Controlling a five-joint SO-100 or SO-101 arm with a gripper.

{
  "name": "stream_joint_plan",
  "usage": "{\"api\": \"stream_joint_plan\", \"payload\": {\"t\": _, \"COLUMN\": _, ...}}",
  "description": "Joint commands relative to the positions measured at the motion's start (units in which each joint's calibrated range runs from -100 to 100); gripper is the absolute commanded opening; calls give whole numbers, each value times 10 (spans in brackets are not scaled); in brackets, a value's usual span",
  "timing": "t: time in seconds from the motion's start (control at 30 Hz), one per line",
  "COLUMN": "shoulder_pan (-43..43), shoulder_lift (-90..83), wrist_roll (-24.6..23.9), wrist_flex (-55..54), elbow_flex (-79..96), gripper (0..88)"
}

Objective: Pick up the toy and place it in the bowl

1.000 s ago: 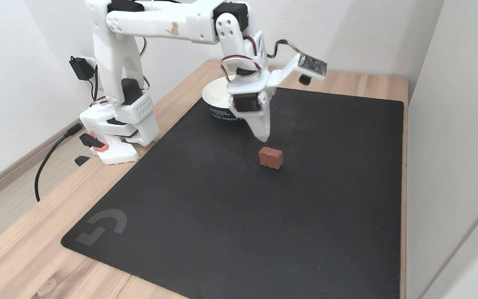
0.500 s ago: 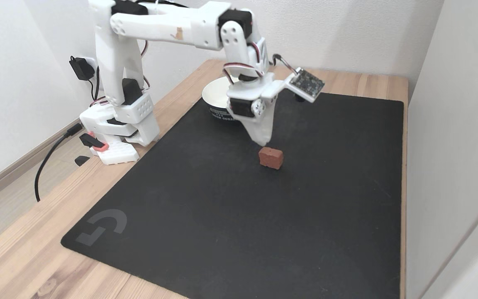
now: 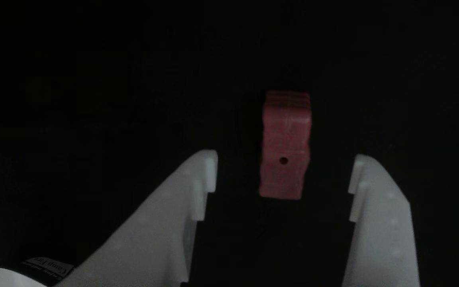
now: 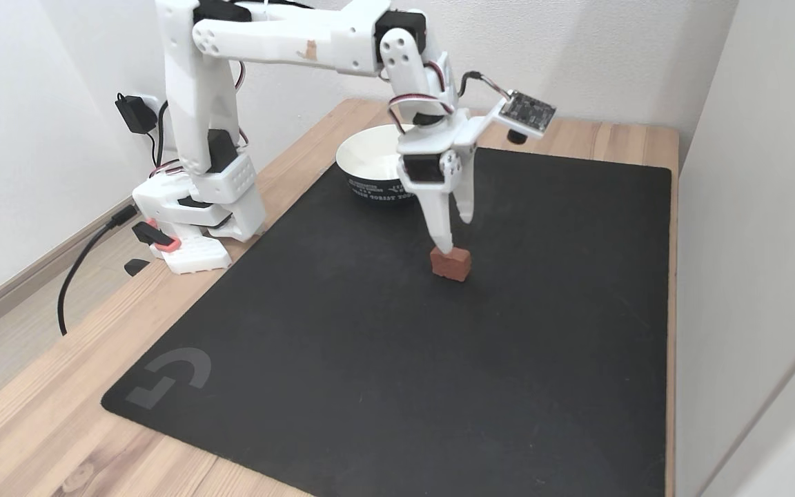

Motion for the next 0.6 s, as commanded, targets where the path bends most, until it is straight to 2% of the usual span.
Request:
{"api": "stream_joint_plan", "payload": {"t": 0.0, "shoulder_pan": 0, "shoulder_lift": -4, "wrist_roll": -3, "wrist_flex": -1, "elbow_flex": -21, "gripper": 229}}
{"api": "stream_joint_plan", "payload": {"t": 0.57, "shoulder_pan": 8, "shoulder_lift": 33, "wrist_roll": -3, "wrist_flex": 9, "elbow_flex": -15, "gripper": 226}}
